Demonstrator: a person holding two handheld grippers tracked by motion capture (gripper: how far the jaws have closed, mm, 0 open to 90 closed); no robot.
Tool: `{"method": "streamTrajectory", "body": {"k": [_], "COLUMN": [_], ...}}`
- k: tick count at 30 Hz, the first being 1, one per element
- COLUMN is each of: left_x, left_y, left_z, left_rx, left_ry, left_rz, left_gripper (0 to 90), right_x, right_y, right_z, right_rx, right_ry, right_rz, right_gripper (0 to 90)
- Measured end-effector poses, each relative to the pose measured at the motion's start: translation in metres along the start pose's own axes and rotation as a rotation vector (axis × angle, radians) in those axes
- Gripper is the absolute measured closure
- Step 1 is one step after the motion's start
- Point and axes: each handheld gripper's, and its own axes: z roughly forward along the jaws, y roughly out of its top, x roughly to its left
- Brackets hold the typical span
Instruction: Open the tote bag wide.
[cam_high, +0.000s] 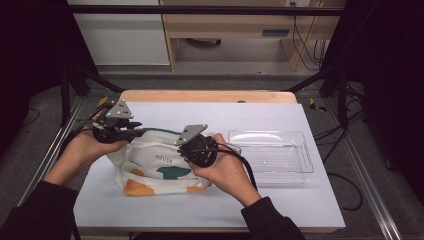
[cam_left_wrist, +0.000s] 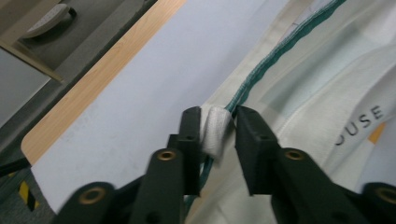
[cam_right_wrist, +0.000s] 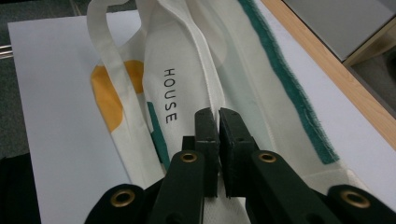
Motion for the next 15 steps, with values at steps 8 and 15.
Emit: {"method": "streamTrajectory", "body": {"k": [8,15], "left_x": [0.012,0.021], "left_y": [0.012,0.019], "left_z": [-0.005,-0.002], "left_rx": [0.005,-0.004], "left_ry": [-0.02,-0.013], "left_rz": [-0.034,-0.037], "left_gripper": [81.1,82.1], "right_x": [0.02,0.029], "right_y": [-0.017,-0.037], "right_z": [-0.007,-0.012], "right_rx": [-0.009,-0.02], "right_ry": [0.049,0.055], "right_rz": [-0.046,-0.046], "right_gripper": [89.3,89.4]}}
